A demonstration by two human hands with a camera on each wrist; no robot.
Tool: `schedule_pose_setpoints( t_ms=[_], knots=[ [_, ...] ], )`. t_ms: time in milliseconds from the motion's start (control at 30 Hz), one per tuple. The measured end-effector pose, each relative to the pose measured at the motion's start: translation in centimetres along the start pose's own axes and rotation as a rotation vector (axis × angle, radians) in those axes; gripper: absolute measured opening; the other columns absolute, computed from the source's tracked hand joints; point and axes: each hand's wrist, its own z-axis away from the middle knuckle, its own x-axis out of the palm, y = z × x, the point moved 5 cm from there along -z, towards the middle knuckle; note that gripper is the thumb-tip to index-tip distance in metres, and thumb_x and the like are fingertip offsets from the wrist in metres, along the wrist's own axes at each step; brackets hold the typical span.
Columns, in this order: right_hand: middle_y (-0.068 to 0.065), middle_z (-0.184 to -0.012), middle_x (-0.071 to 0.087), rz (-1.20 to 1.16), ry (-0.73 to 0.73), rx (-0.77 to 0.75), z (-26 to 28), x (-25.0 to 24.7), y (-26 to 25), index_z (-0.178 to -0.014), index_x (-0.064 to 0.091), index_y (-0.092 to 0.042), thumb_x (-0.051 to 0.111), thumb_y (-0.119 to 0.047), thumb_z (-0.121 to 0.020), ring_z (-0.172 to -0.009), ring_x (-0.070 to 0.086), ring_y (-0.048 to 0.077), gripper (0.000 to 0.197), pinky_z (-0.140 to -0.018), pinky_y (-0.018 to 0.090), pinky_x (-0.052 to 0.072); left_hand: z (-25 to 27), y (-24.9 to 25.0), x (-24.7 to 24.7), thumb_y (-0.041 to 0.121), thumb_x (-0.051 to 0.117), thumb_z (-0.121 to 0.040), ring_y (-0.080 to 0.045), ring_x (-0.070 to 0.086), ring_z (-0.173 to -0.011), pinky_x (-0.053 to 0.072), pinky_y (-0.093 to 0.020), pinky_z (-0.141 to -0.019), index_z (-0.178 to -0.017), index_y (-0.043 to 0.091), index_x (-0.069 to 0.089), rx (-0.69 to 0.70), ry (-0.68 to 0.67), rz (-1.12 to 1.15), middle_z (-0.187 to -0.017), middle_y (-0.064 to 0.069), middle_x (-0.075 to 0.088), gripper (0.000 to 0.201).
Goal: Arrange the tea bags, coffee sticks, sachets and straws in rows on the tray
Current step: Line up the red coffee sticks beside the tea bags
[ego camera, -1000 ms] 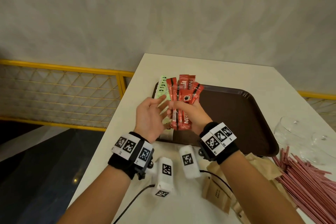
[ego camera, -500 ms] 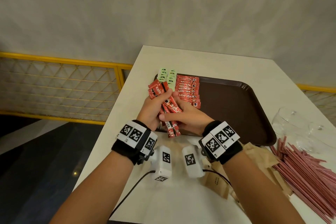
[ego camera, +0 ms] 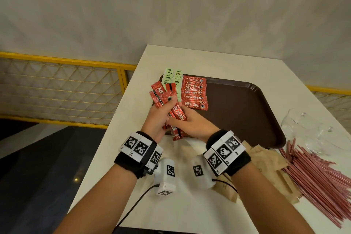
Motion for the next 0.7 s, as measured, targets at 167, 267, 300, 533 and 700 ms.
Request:
schedule_pose_setpoints(
  t_ms=[167,267,300,533,700],
  knots=[
    [-0.004,-0.109,0.059,0.093,0.201,0.118,0.5,-2.2,0.2,-0.115,0.052,-0.015,0.053,-0.054,-0.086,-0.098,0.058,0.01,0.049,-0.088,0.035,0.051,-0.2,0.0,-0.5,0.024,0.058,-0.091,-0.023,0.067,-0.095,0.054,-0.039,-0.082,-0.125,0.013,0.057,-0.103,-0.024,0.01,-0.107,-0.008,0.07,0.036],
    [-0.007,-0.103,0.055,0.08,0.412,0.069,0.6,-4.3,-1.0,-0.11,0.052,-0.016,0.051,-0.055,-0.086,-0.094,0.055,0.007,0.045,-0.076,0.028,0.054,-0.1,0.2,-1.0,0.018,0.064,-0.085,-0.02,0.066,-0.084,0.051,-0.041,-0.087,-0.12,0.01,0.058,-0.111,-0.018,-0.059,-0.089,-0.004,0.069,0.036],
    [-0.007,-0.099,0.055,0.122,0.386,0.042,0.4,-4.6,-1.7,-0.111,0.053,-0.017,0.054,-0.051,-0.087,-0.09,0.055,0.007,0.042,-0.069,0.025,0.053,0.0,0.1,-0.9,0.017,0.067,-0.083,-0.021,0.066,-0.086,0.05,-0.043,-0.089,-0.119,0.011,0.058,-0.109,-0.045,-0.107,-0.089,-0.004,0.069,0.038],
    [0.003,-0.068,0.057,-0.022,0.163,0.07,-1.2,-4.6,-1.7,-0.114,0.057,-0.003,0.067,-0.012,-0.084,-0.055,0.054,0.012,0.033,-0.047,0.017,0.046,0.1,0.1,-0.2,0.015,0.072,-0.076,-0.013,0.068,-0.087,0.052,-0.026,-0.071,-0.115,0.019,0.06,-0.08,-0.11,-0.235,-0.096,-0.001,0.071,0.041],
    [0.008,-0.072,0.058,-0.151,0.176,0.041,-1.1,-5.3,-1.5,-0.083,0.063,-0.002,0.061,-0.005,-0.088,-0.054,0.058,0.01,0.006,-0.053,0.017,0.053,0.3,0.0,-0.2,0.011,0.067,-0.076,-0.009,0.069,-0.074,0.052,-0.022,-0.059,-0.116,0.016,0.058,-0.096,-0.13,-0.143,-0.09,0.0,0.071,0.041]
  ],
)
